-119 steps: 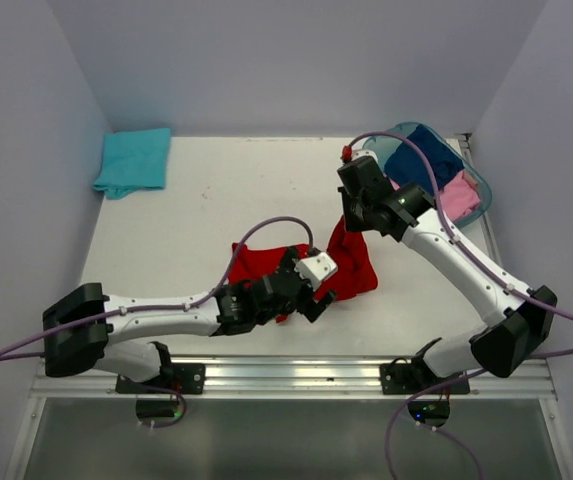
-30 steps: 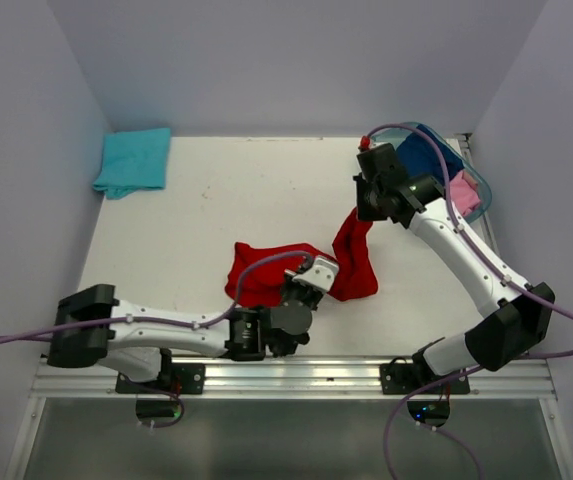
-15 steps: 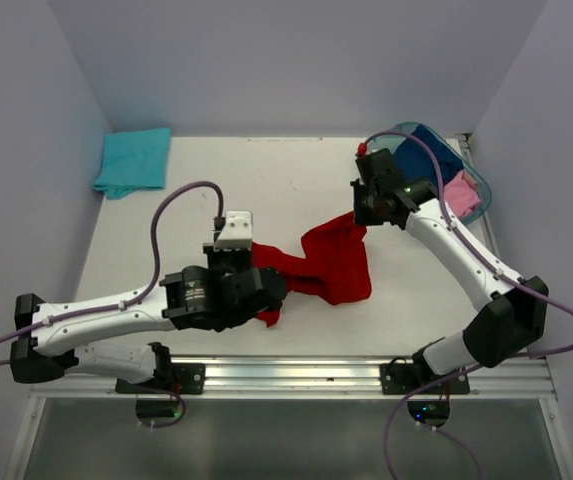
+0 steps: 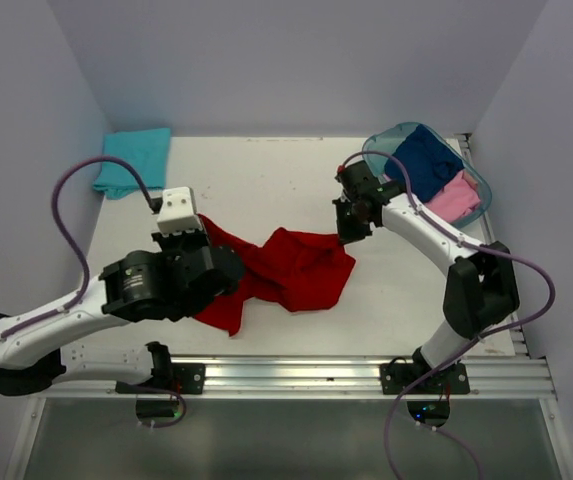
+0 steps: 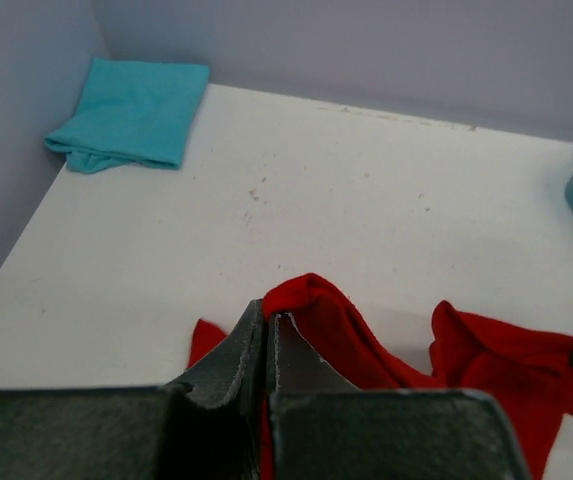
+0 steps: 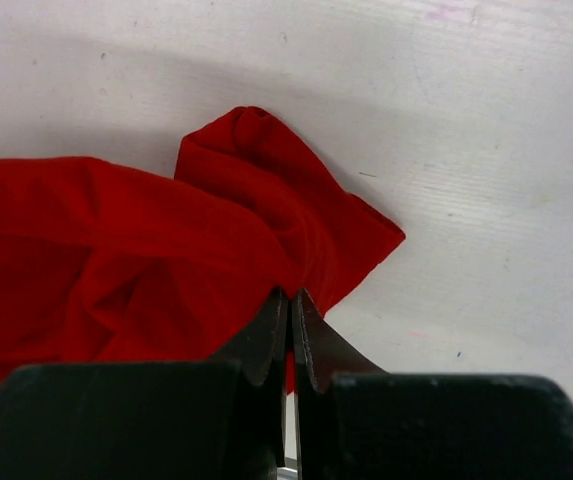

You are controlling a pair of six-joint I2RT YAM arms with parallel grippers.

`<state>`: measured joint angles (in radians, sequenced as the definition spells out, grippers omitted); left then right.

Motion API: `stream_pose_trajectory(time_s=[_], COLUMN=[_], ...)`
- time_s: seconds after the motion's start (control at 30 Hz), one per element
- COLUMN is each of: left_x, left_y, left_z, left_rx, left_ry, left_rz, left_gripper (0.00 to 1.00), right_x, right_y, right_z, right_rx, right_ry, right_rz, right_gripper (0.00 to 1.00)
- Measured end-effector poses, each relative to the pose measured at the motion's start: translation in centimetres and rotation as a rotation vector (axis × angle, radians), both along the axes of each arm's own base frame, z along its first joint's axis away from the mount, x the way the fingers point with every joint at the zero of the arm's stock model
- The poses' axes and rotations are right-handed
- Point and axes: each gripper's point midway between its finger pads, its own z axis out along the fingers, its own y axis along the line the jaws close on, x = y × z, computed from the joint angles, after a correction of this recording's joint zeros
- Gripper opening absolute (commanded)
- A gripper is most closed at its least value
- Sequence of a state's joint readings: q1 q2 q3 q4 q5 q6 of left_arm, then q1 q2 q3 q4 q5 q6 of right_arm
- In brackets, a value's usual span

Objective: Fold and stack the t-shirts
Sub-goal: Flatten out the tshirt

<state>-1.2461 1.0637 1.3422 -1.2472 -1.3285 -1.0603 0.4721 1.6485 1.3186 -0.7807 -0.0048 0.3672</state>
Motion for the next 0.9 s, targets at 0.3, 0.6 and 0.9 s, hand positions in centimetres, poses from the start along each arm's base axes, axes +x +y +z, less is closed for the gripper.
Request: stream_pose_trajectory(time_s=[0.3, 0.6, 0.9], left_x=[0.1, 0.7, 0.8], left_y=[1.0, -0.5, -0.3], left_z=[6.4, 6.0, 5.7], left_rx=[-0.095, -0.032, -0.024], left_ry=[-0.122, -0.112, -0.112], left_rz=[-0.044, -0.055, -0.055], left_gripper=[0.0, 0.0, 0.0], right_x=[-0.5, -1.5, -0.5], right_y=[1.1, 2.7, 3.0], right_z=[-3.4, -3.7, -3.7], right_rx=[0.021, 0.029, -0.007], right_ry=[0.092, 0.093, 0.049], right_rz=[0.007, 0.04, 0.025], right_gripper=[0.74, 0.7, 0.52])
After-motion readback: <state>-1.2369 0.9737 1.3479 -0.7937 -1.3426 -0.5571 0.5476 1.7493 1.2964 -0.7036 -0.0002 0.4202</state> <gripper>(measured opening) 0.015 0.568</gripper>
